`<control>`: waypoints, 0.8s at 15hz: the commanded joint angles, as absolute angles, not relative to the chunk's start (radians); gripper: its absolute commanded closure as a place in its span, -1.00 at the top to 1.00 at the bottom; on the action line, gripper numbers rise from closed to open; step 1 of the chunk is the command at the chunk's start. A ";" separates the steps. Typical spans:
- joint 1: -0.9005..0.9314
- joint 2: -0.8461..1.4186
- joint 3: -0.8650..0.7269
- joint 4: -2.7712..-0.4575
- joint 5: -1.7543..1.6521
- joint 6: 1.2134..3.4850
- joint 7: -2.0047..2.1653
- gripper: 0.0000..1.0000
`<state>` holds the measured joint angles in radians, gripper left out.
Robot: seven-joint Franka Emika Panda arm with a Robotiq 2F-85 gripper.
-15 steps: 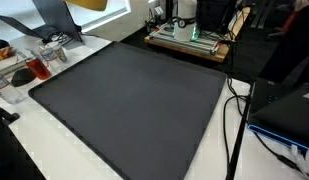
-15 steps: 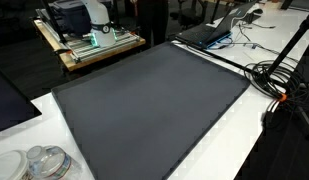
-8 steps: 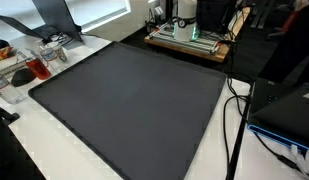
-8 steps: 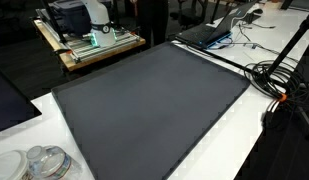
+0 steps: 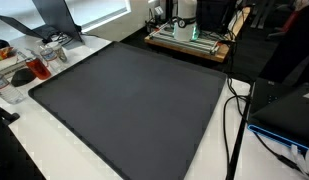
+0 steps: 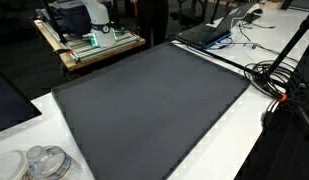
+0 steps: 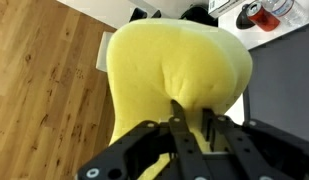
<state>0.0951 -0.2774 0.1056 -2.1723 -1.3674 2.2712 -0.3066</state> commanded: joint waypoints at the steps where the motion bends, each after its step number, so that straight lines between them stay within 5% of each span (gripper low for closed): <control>1: 0.101 -0.287 0.111 -2.191 -1.413 2.235 -0.276 0.04; 7: 0.110 -0.288 0.109 -2.198 -1.382 2.224 -0.287 0.89; 12: 0.125 -0.259 0.089 -2.197 -1.203 2.239 -0.262 1.00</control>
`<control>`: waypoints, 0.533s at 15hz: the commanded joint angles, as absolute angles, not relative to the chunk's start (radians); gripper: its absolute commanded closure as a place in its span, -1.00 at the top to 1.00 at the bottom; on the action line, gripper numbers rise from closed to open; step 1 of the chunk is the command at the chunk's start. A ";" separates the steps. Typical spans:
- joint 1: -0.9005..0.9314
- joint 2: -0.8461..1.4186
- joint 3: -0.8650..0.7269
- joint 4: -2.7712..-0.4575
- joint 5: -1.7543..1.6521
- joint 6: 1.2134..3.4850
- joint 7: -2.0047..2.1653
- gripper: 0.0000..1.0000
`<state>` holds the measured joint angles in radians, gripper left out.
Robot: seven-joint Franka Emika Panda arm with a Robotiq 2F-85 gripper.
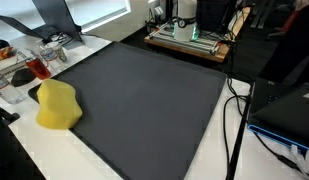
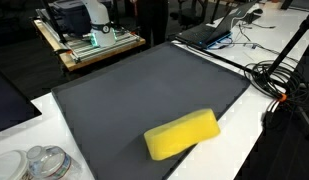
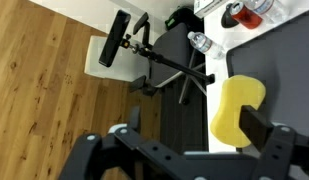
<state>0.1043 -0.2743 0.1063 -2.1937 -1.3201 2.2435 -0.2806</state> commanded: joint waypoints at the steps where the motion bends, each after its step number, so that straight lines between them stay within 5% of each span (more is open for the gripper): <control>1: 0.126 -0.247 0.079 -2.197 -1.141 2.261 -0.269 1.00; 8: 0.100 -0.165 0.019 -2.191 -0.764 2.414 -0.298 1.00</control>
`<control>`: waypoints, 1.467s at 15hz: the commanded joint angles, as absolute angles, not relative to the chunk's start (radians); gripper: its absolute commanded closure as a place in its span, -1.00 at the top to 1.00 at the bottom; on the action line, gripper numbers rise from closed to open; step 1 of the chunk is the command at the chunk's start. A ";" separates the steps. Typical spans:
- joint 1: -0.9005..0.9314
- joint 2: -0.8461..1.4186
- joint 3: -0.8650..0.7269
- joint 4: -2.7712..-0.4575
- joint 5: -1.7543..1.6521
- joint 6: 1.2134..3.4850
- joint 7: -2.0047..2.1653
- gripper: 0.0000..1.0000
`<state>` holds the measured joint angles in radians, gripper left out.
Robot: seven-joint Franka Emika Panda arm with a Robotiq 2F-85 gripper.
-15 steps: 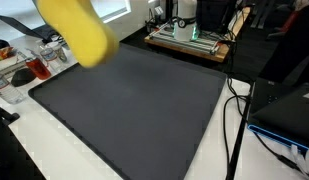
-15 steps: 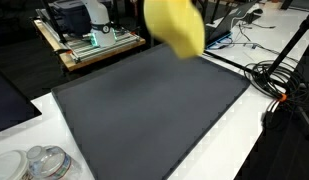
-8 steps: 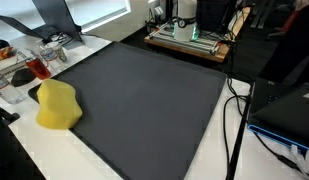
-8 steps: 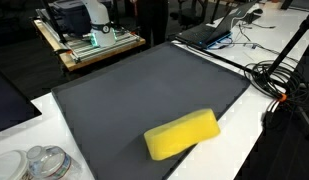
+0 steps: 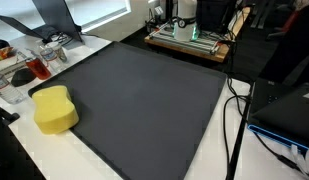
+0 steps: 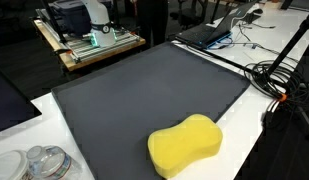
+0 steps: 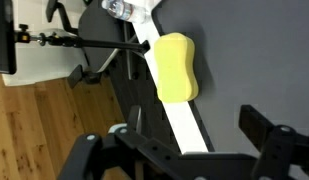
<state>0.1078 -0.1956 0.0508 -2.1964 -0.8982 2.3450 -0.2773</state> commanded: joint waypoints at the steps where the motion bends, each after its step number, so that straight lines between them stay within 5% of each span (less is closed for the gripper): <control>1: 0.094 -0.153 0.012 -2.191 -0.713 2.438 -0.295 1.00; 12: 0.040 -0.038 -0.008 -2.193 -0.269 2.746 -0.205 1.00; 22: 0.034 -0.014 0.019 -2.106 -0.414 2.597 -0.136 1.00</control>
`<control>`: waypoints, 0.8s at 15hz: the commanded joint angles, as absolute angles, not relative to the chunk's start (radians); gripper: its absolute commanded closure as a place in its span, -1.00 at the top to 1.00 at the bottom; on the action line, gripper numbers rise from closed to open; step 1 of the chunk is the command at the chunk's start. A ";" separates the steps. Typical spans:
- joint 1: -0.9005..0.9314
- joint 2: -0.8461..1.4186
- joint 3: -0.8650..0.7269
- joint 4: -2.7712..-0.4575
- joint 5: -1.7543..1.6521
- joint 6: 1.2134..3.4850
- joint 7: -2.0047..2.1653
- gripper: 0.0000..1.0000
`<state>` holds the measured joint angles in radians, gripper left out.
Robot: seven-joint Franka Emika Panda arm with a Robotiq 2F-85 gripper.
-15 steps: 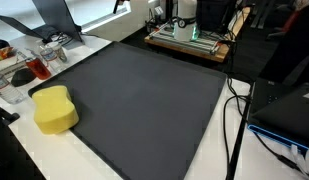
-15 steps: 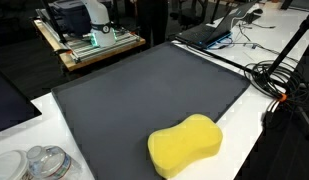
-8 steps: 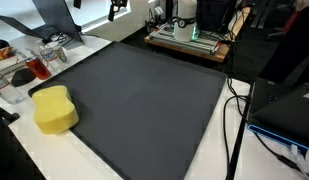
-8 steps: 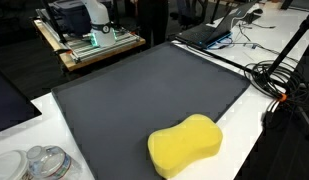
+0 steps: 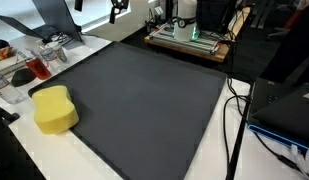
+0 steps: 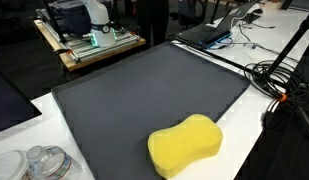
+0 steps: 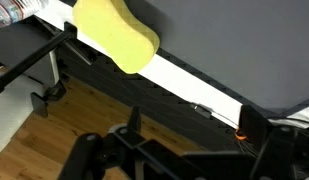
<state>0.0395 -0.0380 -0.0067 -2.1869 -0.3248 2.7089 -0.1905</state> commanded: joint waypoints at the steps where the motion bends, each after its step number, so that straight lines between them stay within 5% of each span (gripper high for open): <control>1: 0.041 -0.005 0.029 -2.078 -0.431 2.547 -0.131 1.00; 12: 0.196 0.192 0.134 -1.695 -0.654 2.066 0.150 1.00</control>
<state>0.1557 0.1037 0.1252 -1.8221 -0.5821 2.1754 0.0556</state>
